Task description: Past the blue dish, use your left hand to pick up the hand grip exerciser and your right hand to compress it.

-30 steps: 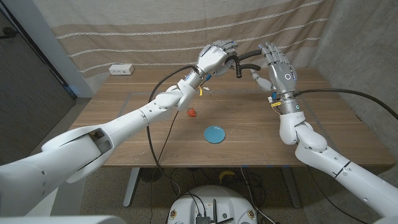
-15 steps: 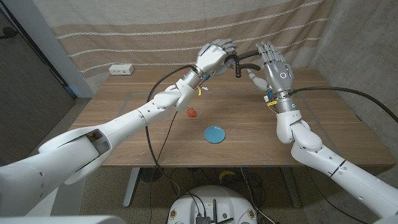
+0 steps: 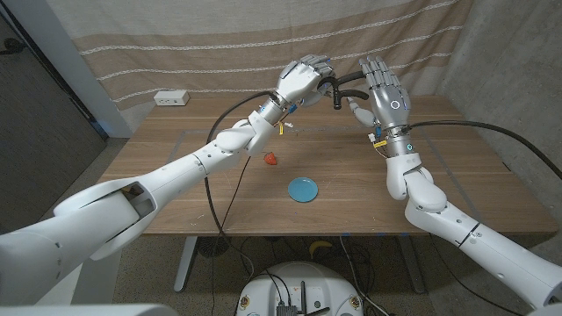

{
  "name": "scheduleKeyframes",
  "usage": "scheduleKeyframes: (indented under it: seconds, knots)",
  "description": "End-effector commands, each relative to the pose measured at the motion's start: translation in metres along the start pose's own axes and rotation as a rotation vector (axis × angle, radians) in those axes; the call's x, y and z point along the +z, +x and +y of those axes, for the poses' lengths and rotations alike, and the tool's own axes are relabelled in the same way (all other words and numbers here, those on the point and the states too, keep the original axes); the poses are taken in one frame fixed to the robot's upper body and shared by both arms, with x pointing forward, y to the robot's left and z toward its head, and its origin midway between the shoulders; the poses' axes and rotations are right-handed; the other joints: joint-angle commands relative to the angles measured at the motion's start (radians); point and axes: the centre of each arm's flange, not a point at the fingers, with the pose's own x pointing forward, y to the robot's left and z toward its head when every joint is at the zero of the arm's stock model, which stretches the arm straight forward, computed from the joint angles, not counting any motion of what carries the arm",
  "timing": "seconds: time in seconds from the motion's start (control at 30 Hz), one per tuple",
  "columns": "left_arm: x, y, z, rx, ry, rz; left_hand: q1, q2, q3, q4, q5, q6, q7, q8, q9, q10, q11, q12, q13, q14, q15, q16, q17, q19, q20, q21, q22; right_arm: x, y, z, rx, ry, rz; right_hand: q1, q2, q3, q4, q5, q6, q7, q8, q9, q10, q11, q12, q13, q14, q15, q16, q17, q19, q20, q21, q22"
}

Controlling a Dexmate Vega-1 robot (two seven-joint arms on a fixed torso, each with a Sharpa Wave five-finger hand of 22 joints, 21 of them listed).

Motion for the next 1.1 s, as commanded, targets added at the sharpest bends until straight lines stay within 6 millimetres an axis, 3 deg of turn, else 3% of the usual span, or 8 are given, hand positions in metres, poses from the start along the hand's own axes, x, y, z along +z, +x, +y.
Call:
scheduleKeyframes:
  seconds: [0.03, 0.3, 0.57, 0.7, 0.93, 1.03, 1.1]
  knots:
    - [0.005, 0.003, 0.004, -0.005, -0.02, -0.02, -0.018, 0.017, 0.041, 0.03, 0.007, 0.037, 0.014, 0.286, 0.306, 0.022, 0.006, 0.009, 0.008, 0.014, -0.128, 0.005, 0.003, 0.005, -0.003, 0.006, 0.001, -0.001, 0.003, 0.005, -0.016, -0.033, -0.001, 0.013, 0.004, -0.002, -0.001, -0.001, 0.001, 0.01, 0.009, 0.005, -0.004, -0.002, 0.007, 0.001, -0.005, -0.017, 0.006, 0.004, 0.008, 0.0, 0.005, 0.002]
    - [0.01, 0.003, 0.005, -0.025, -0.023, -0.043, -0.023, 0.018, 0.04, 0.031, 0.007, 0.031, 0.001, 0.289, 0.302, 0.038, 0.009, 0.014, 0.014, 0.039, -0.12, 0.013, 0.005, 0.006, -0.002, 0.011, 0.001, 0.001, 0.007, 0.005, -0.017, -0.03, -0.021, 0.027, 0.008, -0.002, -0.002, -0.001, 0.005, 0.01, 0.014, 0.005, -0.002, -0.008, 0.009, 0.001, -0.004, -0.024, 0.009, 0.005, 0.007, -0.01, 0.006, 0.002]
    - [0.013, 0.003, 0.007, -0.034, -0.03, -0.062, -0.031, 0.018, 0.043, 0.031, 0.007, 0.009, -0.028, 0.286, 0.288, 0.014, 0.003, 0.002, 0.022, 0.055, -0.108, 0.013, 0.007, 0.005, 0.0, 0.018, -0.001, 0.002, 0.008, 0.006, -0.019, -0.041, -0.031, 0.037, 0.009, -0.003, -0.002, -0.001, 0.006, 0.028, 0.016, 0.004, -0.001, 0.003, 0.011, 0.0, 0.0, -0.016, 0.013, 0.006, 0.014, 0.0, 0.009, 0.002]
    - [0.015, 0.004, 0.007, -0.033, -0.032, -0.077, -0.034, 0.019, 0.044, 0.031, 0.007, 0.007, -0.028, 0.288, 0.284, 0.024, 0.01, 0.005, 0.025, 0.064, -0.1, 0.015, 0.007, 0.004, 0.001, 0.02, -0.001, 0.003, 0.008, 0.006, -0.017, -0.048, -0.041, 0.041, 0.009, -0.004, -0.002, -0.001, 0.007, 0.029, 0.017, 0.004, 0.0, 0.006, 0.012, 0.0, 0.001, -0.014, 0.014, 0.006, 0.015, 0.0, 0.01, 0.002]
    - [0.018, 0.004, 0.009, -0.011, -0.003, -0.099, -0.041, 0.021, 0.045, 0.033, 0.008, 0.021, -0.018, 0.302, 0.272, 0.113, 0.035, 0.043, 0.037, 0.113, -0.096, 0.027, 0.01, 0.013, 0.003, 0.031, -0.003, 0.002, 0.011, 0.009, 0.033, -0.071, -0.04, 0.046, 0.007, -0.009, 0.001, -0.003, 0.005, 0.063, 0.017, 0.004, 0.001, 0.033, 0.013, 0.0, 0.008, 0.002, 0.019, 0.008, 0.018, 0.01, 0.011, 0.002]
    - [0.016, 0.003, 0.009, 0.003, 0.015, -0.093, -0.04, 0.02, 0.048, 0.03, 0.009, 0.027, -0.005, 0.31, 0.276, 0.121, 0.044, 0.048, 0.041, 0.113, -0.1, 0.023, 0.009, 0.013, 0.002, 0.033, -0.003, 0.0, 0.01, 0.011, 0.04, -0.075, -0.024, 0.044, 0.006, -0.012, 0.002, -0.004, 0.008, 0.064, 0.018, 0.004, 0.008, 0.035, 0.016, 0.001, 0.012, 0.002, 0.021, 0.008, 0.021, 0.013, 0.012, 0.002]
    - [0.015, 0.003, 0.008, 0.012, 0.033, -0.088, -0.041, 0.021, 0.048, 0.029, 0.01, 0.023, 0.0, 0.316, 0.281, 0.104, 0.032, 0.043, 0.044, 0.098, -0.108, 0.014, 0.01, 0.012, 0.0, 0.035, -0.003, -0.002, 0.009, 0.01, 0.038, -0.076, -0.009, 0.042, 0.006, -0.015, 0.004, -0.005, 0.012, 0.054, 0.019, 0.004, 0.012, 0.031, 0.017, 0.001, 0.015, 0.0, 0.023, 0.009, 0.022, 0.012, 0.012, 0.003]
